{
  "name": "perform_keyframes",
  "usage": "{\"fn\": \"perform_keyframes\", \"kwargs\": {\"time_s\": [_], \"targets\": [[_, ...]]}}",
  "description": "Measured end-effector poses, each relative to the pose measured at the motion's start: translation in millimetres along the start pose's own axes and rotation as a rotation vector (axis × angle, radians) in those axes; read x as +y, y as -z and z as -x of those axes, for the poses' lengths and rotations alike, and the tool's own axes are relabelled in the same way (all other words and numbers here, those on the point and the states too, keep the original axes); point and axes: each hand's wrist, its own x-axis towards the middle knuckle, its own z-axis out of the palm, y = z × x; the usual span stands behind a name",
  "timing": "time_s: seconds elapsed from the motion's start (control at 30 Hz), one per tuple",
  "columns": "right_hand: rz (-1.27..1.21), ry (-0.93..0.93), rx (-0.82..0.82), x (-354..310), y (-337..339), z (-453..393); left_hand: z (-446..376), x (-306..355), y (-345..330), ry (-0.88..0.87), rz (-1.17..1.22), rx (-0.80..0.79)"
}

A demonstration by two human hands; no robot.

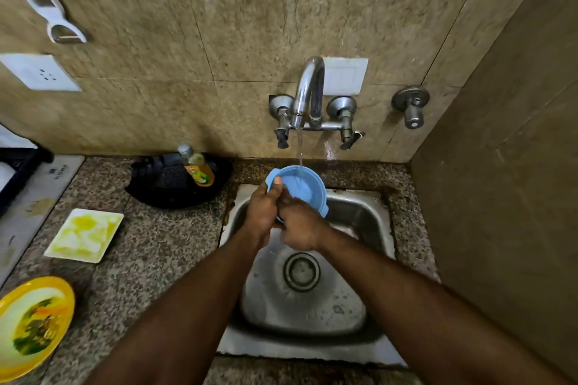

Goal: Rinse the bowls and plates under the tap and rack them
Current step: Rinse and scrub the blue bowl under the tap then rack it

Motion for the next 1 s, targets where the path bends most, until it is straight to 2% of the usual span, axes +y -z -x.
{"fn": "perform_keyframes", "kwargs": {"time_s": [0.07,0.17,0.23,0.3,0.33,0.4,0.47,0.53,0.57,0.6,0.67,0.73,0.8,0.83,0.9,1.0], "targets": [[0.206,0.129,-0.019,17,7,9,-2,-6,13,0.021,0.012,0.022],[0.759,0.198,-0.073,27,26,21,-3,-7,19,0.005,-0.046,0.042],[0.976,0.171,-0.05,32,30,20,-3,-1,12,-0.026,-0.123,0.052],[1.081,0.076,0.025,38,26,19,-6,11,-2,-0.105,-0.251,0.101],[1.078,0.015,0.062,39,22,20,-8,18,-8,-0.162,-0.32,0.124],[0.915,-0.144,0.09,32,11,18,-10,28,-20,-0.272,-0.434,0.13],[0.527,-0.265,0.132,21,-2,15,-7,31,-28,-0.254,-0.509,0.181],[0.132,-0.216,0.269,19,-17,16,-4,31,-28,-0.208,-0.572,0.283],[0.037,-0.16,0.285,26,-23,14,-4,32,-26,-0.206,-0.629,0.295],[0.04,-0.087,0.255,30,-24,16,-4,35,-22,-0.193,-0.705,0.263],[0.265,0.101,0.174,51,-17,18,-8,46,-14,-0.121,-0.87,0.127],[0.523,0.258,0.069,67,3,16,-14,66,-7,0.066,-0.938,-0.039],[0.64,0.321,0.057,76,22,11,-14,83,-3,0.304,-0.914,-0.161],[0.685,0.331,0.088,76,26,7,-17,87,-2,0.343,-0.873,-0.178],[0.78,0.301,0.112,70,30,-2,-20,84,-1,0.321,-0.755,-0.139],[0.715,0.224,0.115,65,19,-4,-10,56,3,0.114,-0.609,0.132]]}}
